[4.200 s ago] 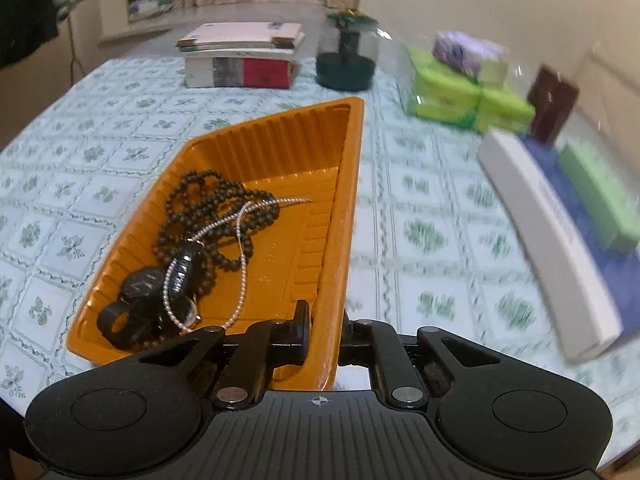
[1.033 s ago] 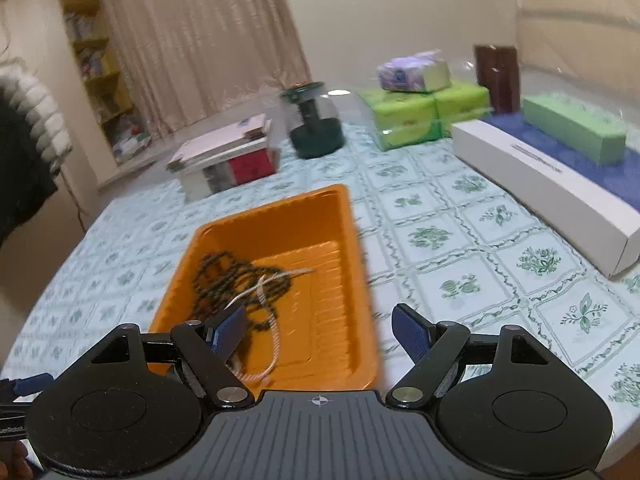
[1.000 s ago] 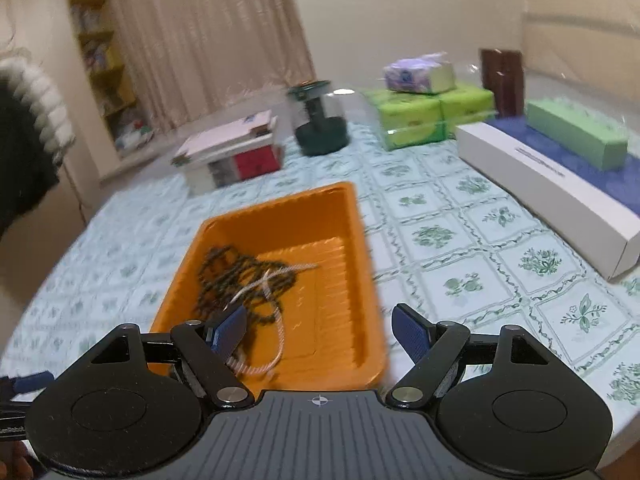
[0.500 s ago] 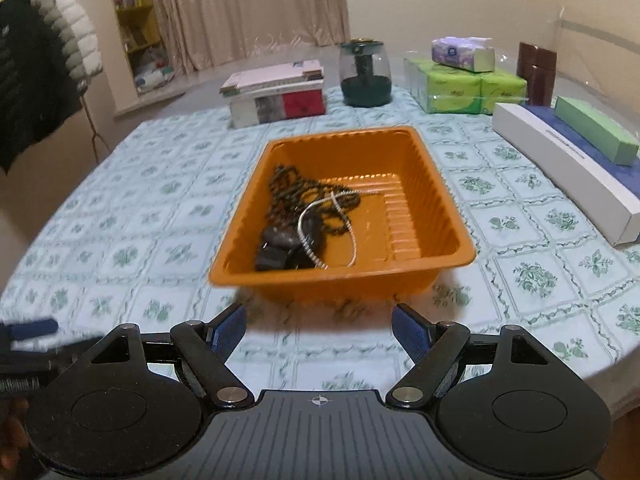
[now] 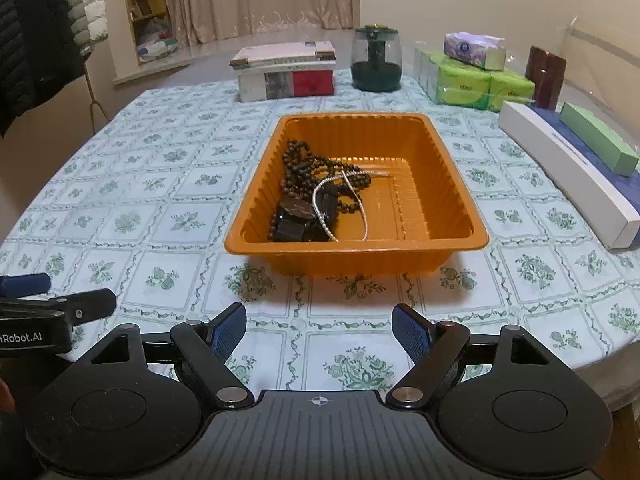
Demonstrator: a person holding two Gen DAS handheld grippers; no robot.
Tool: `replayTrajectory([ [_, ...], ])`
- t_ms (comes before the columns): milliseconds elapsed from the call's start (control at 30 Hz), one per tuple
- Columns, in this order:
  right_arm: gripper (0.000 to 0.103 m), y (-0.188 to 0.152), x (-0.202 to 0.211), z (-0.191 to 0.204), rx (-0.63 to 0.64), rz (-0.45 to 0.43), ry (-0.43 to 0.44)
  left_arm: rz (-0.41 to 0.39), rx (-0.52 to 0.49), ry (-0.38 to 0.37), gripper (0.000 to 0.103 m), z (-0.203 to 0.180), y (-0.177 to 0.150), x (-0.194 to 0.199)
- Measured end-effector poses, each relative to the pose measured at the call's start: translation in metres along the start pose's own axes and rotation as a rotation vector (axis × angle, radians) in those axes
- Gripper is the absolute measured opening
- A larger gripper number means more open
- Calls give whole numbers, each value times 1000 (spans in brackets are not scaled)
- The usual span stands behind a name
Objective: Organize jewelry
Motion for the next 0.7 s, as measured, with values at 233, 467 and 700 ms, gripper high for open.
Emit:
replayTrajectory([
  [233,79,-2,-4,4,10,21,1,27,-4,16,103,-1,0,-6],
  [467,79,-2,-10,10,14,41,7,45,9,20,103,2,-2,-11],
  [700,79,0,-11,19,22,49,21,36,3,33,103,4,0,-10],
])
Point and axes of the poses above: each gripper's, at about its wrist camera, not at the fingertips, and x roughly against the way its jaws point, z to its left, y to its top, the point moved 6 cm from there along -x, roughly the way its jaws point, and after that the axes turned 9 degrees about -y, right-handed, at the moved point
